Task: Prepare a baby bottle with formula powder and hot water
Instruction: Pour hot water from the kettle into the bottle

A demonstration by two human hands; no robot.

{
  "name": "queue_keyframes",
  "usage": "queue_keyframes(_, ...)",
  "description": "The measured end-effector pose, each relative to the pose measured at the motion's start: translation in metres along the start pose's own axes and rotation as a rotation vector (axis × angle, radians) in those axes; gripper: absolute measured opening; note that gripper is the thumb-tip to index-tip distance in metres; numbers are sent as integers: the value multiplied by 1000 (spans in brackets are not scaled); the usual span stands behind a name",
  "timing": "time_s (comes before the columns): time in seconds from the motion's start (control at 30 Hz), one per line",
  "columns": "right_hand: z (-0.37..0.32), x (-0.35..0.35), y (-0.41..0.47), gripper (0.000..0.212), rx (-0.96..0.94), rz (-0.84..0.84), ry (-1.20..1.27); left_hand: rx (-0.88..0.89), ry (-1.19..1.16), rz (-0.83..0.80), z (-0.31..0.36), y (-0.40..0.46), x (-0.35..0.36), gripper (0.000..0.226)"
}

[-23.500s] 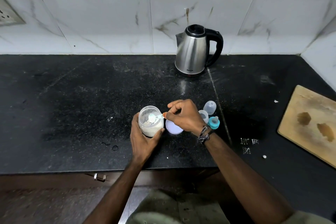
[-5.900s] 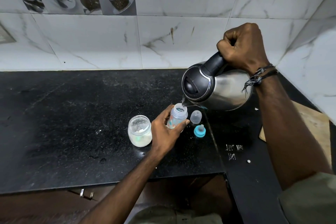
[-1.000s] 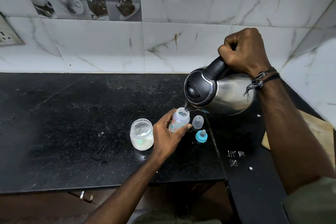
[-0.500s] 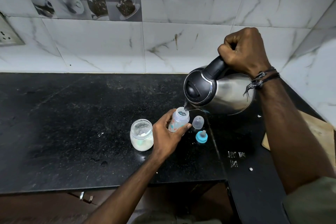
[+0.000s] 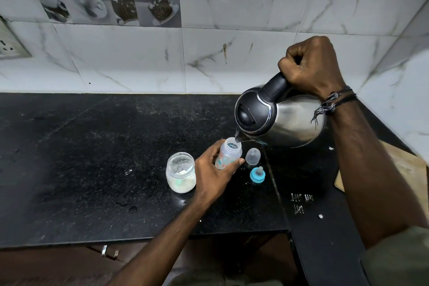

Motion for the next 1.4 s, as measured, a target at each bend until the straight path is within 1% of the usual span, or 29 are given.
queue_keyframes(0.4, 1, 0, 1, 30, 0, 6, -12, 10, -7, -10, 6, 0, 0, 47)
queue_keyframes(0.63, 0, -1, 0, 30, 3, 2, -14, 4, 7, -4, 5, -1, 0, 51)
queue_keyframes(0.9, 0, 0, 0, 30, -2, -1, -11, -16, 19, -4, 1, -1, 1, 54)
queue_keyframes(1.23, 1, 0, -1, 29, 3, 6, -14, -2, 10, -1, 2, -1, 2, 51)
queue_keyframes(1.4, 3, -1, -2, 31, 8, 7, -17, -14, 11, 7, 2, -2, 3, 55)
Point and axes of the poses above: each hand's wrist, its own y-axis towards the middle knuckle, its own x-axis out of the palm, z = x × y, the point moved 3 cm from there along y, towards the middle knuckle, and after that the axes turned 2 degrees about y, right-handed, at the moved point
